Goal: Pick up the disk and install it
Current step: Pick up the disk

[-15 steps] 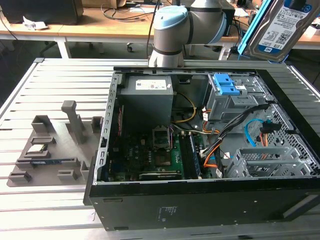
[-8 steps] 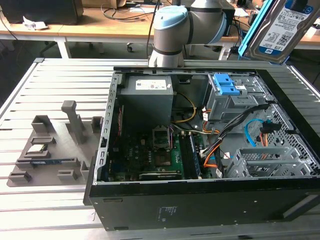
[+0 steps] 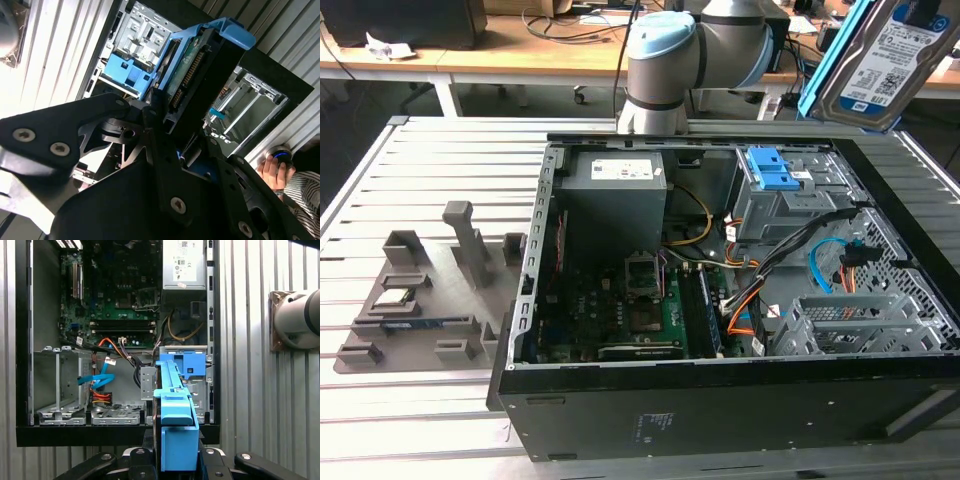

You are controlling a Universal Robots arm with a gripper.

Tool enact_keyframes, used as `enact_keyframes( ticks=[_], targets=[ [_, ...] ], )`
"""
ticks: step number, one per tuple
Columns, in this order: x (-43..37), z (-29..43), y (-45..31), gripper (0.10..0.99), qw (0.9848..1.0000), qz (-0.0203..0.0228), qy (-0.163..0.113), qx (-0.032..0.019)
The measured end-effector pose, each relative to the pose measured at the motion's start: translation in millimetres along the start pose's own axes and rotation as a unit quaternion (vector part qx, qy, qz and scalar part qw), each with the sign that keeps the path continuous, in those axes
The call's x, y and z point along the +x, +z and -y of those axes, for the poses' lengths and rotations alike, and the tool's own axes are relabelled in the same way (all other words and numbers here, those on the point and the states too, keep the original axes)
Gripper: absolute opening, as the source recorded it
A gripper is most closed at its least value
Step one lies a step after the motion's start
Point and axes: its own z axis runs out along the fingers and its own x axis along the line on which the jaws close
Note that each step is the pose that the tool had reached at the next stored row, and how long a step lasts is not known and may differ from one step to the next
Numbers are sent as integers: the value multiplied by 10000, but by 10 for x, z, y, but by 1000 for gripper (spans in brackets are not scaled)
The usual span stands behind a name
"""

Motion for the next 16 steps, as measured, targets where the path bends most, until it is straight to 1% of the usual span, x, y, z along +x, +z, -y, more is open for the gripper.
enact_keyframes(
  ticks=[4, 16],
  targets=[
    [49, 1, 8, 365, 10000, 0, 0, 0],
    [157, 3, 23, 365, 10000, 0, 0, 0]
  ],
)
